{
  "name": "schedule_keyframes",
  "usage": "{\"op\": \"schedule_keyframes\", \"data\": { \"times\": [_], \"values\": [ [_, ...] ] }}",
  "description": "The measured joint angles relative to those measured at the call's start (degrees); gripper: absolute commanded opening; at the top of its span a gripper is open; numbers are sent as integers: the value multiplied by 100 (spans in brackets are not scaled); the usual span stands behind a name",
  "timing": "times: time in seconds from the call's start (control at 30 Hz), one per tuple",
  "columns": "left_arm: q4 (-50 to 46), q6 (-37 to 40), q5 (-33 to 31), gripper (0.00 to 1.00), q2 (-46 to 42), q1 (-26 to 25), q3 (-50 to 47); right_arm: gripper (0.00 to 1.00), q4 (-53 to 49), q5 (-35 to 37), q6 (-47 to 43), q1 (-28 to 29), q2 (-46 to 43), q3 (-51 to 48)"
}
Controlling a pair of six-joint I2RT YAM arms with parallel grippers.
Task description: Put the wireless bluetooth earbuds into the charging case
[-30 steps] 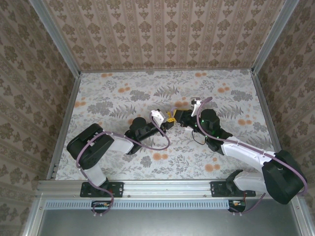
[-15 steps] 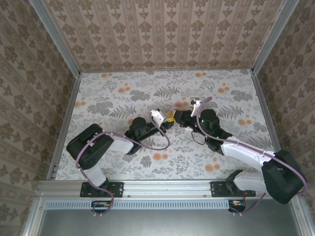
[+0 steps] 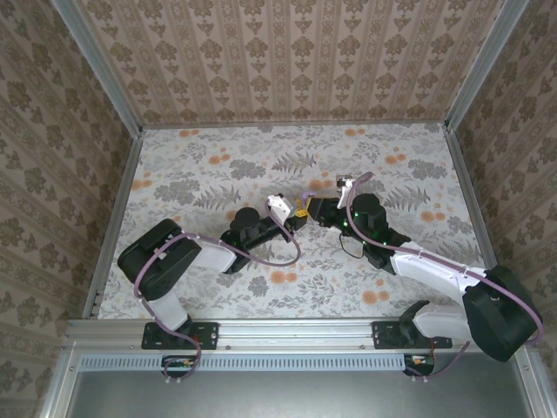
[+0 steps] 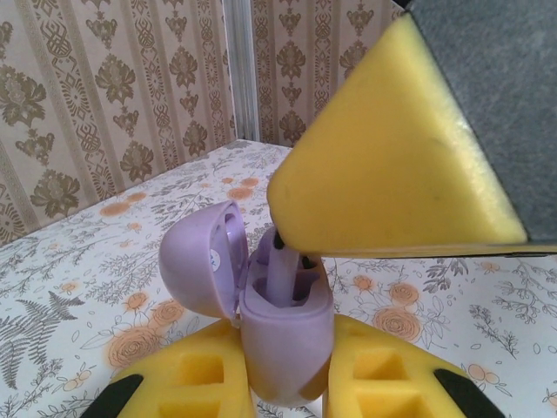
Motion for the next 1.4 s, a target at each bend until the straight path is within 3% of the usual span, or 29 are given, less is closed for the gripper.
{"op": "schedule_keyframes", "data": {
  "times": [0.5, 0.8, 1.1, 1.4],
  "values": [
    [-42, 0, -22, 1, 0, 0, 0, 34, -92, 0, -2, 26, 22, 59],
    [35, 0, -271, 2, -125, 7, -142, 34, -1067, -7, -114, 26, 26, 560],
    [170, -4, -831, 2, -520, 118, -656, 36, -3228, -9, -85, -173, 428, 1591],
    [177, 24, -1353, 2, -872, 125, -1397, 36, -5117, -234, 553, -308, 1663, 2487]
  ]
}}
